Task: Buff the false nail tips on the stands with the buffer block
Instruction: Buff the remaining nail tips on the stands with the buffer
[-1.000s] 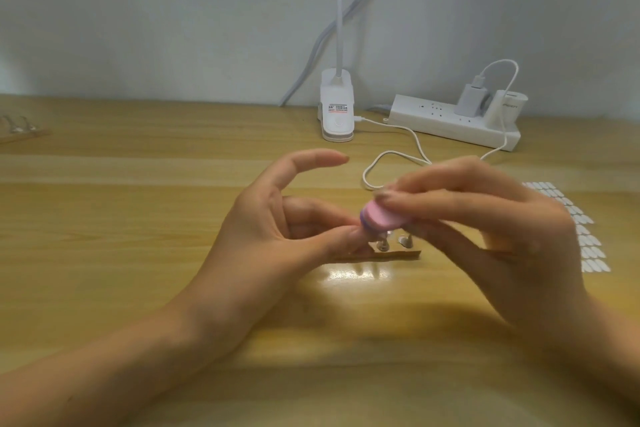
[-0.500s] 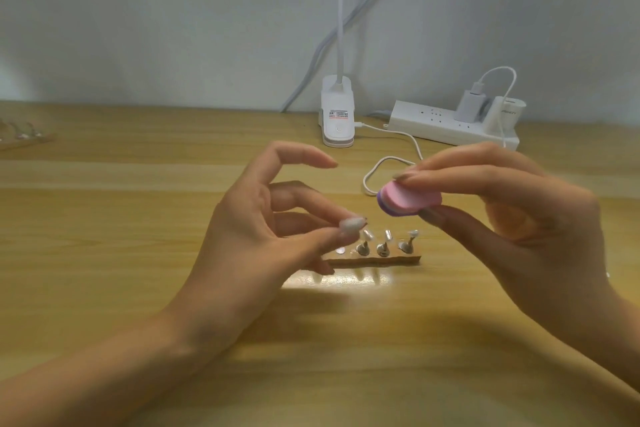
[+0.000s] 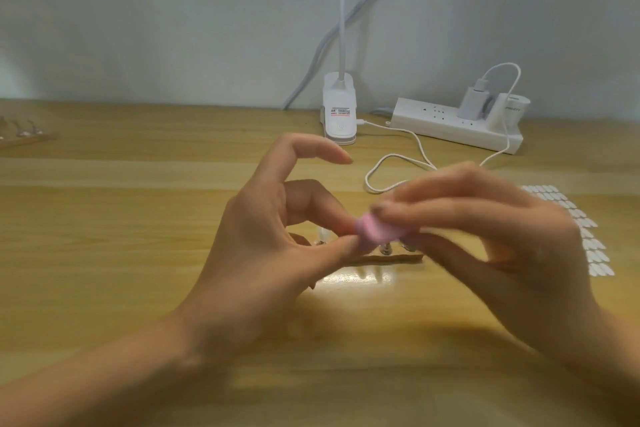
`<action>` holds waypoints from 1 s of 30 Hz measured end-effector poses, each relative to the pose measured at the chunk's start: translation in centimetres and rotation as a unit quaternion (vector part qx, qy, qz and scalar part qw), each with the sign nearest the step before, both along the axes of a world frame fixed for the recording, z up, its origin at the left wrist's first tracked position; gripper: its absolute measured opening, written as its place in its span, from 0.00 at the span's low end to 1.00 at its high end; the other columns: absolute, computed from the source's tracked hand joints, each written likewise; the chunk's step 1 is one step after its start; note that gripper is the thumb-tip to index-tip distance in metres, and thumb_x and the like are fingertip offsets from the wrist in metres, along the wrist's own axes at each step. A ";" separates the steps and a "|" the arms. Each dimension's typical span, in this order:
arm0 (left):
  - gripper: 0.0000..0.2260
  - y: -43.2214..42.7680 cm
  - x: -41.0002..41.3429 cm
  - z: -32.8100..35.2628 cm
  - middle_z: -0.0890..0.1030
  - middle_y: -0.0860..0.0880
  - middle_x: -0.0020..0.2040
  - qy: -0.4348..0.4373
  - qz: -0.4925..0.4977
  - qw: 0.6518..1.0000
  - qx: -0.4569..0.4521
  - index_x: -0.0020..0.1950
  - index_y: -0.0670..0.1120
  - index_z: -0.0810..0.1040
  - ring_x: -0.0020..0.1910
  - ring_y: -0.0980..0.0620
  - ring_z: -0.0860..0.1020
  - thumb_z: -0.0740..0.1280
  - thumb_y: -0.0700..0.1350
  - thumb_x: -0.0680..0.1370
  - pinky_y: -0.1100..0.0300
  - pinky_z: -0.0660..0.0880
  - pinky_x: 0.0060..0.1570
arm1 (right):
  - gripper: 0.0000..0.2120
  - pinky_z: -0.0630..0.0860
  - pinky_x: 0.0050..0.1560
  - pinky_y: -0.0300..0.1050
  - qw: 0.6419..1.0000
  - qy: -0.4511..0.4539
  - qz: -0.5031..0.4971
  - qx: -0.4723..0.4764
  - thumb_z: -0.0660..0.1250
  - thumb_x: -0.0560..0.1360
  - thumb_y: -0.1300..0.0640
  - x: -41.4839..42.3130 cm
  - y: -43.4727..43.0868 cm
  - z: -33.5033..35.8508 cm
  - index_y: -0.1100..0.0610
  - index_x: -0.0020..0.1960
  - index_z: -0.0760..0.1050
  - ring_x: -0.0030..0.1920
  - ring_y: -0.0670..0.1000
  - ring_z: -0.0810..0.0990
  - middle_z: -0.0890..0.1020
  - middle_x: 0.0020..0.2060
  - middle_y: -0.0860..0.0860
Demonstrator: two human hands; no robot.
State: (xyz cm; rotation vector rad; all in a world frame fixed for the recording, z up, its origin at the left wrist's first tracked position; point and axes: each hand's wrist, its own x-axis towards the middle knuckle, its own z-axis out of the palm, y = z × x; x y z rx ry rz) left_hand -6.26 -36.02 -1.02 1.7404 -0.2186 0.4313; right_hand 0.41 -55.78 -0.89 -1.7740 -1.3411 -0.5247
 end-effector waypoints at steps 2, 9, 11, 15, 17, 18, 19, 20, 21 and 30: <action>0.23 0.0 -0.1 0.0 0.83 0.53 0.34 0.001 0.005 1.000 0.005 0.57 0.59 0.74 0.30 0.58 0.79 0.79 0.52 0.66 0.65 0.71 0.25 | 0.08 0.78 0.51 0.48 1.000 -0.018 -0.002 -0.018 0.70 0.78 0.60 0.0 0.0 -0.1 0.56 0.57 0.81 0.52 0.53 0.83 0.83 0.52 0.49; 0.23 -0.2 -0.1 -0.1 0.84 0.53 0.34 0.004 0.003 1.000 0.004 0.56 0.57 0.74 0.28 0.61 0.77 0.79 0.50 0.66 0.69 0.68 0.27 | 0.10 0.78 0.51 0.49 1.000 -0.009 -0.009 -0.010 0.69 0.77 0.61 0.0 -0.1 -0.3 0.56 0.58 0.80 0.53 0.53 0.83 0.83 0.52 0.50; 0.23 -0.2 -0.1 0.0 0.84 0.53 0.35 -0.004 0.005 1.000 0.012 0.56 0.58 0.73 0.30 0.58 0.80 0.79 0.50 0.66 0.64 0.70 0.27 | 0.10 0.78 0.52 0.49 1.000 0.007 -0.011 0.005 0.70 0.77 0.61 0.0 -0.2 -0.2 0.58 0.58 0.80 0.53 0.53 0.83 0.83 0.52 0.51; 0.23 -0.2 0.0 0.1 0.84 0.53 0.35 -0.004 0.007 1.000 0.010 0.56 0.58 0.74 0.32 0.58 0.80 0.80 0.51 0.66 0.65 0.70 0.28 | 0.11 0.78 0.51 0.48 1.000 -0.005 -0.016 -0.008 0.71 0.77 0.61 0.0 0.0 -0.2 0.57 0.59 0.80 0.53 0.52 0.83 0.83 0.52 0.50; 0.23 -0.2 -0.1 0.0 0.84 0.52 0.35 -0.014 0.005 1.000 0.016 0.57 0.57 0.74 0.29 0.59 0.78 0.80 0.50 0.67 0.68 0.69 0.27 | 0.11 0.78 0.52 0.48 1.000 0.000 -0.017 0.001 0.70 0.77 0.61 0.1 -0.1 -0.1 0.57 0.59 0.79 0.53 0.52 0.83 0.83 0.52 0.50; 0.22 -0.2 -0.1 0.0 0.84 0.52 0.35 -0.018 0.003 1.000 0.018 0.57 0.57 0.74 0.27 0.60 0.76 0.79 0.51 0.67 0.68 0.68 0.26 | 0.10 0.78 0.52 0.47 1.000 -0.008 -0.015 -0.006 0.70 0.78 0.61 0.2 -0.1 0.0 0.56 0.59 0.80 0.53 0.52 0.83 0.83 0.52 0.50; 0.22 -0.2 -0.1 0.0 0.84 0.52 0.35 -0.019 0.001 1.000 0.019 0.57 0.57 0.74 0.26 0.60 0.75 0.79 0.51 0.68 0.68 0.68 0.26 | 0.10 0.77 0.52 0.45 1.000 -0.013 -0.017 -0.010 0.70 0.78 0.62 0.3 -0.1 0.0 0.56 0.58 0.80 0.53 0.52 0.83 0.83 0.52 0.50; 0.23 -0.2 0.0 0.1 0.84 0.52 0.35 -0.020 0.000 1.000 0.022 0.57 0.58 0.74 0.27 0.59 0.76 0.80 0.49 0.68 0.66 0.69 0.26 | 0.10 0.78 0.51 0.45 1.000 -0.011 -0.021 -0.007 0.70 0.78 0.62 0.2 -0.2 0.1 0.56 0.58 0.80 0.53 0.51 0.83 0.83 0.52 0.50; 0.23 -0.2 0.1 0.2 0.84 0.52 0.36 -0.023 0.000 0.999 0.024 0.57 0.58 0.74 0.28 0.55 0.78 0.80 0.48 0.67 0.65 0.70 0.26 | 0.10 0.78 0.51 0.47 1.000 -0.012 -0.024 -0.004 0.71 0.77 0.62 0.1 -0.2 0.1 0.56 0.58 0.80 0.53 0.52 0.83 0.83 0.52 0.50; 0.24 0.5 2.0 -0.5 0.84 0.54 0.41 -0.033 0.028 0.996 0.083 0.62 0.55 0.73 0.52 0.56 0.82 0.77 0.40 0.72 0.72 0.74 0.48 | 0.16 0.76 0.58 0.48 0.993 0.064 -0.020 0.095 0.70 0.75 0.67 3.2 -1.4 0.9 0.58 0.62 0.76 0.55 0.56 0.82 0.82 0.54 0.54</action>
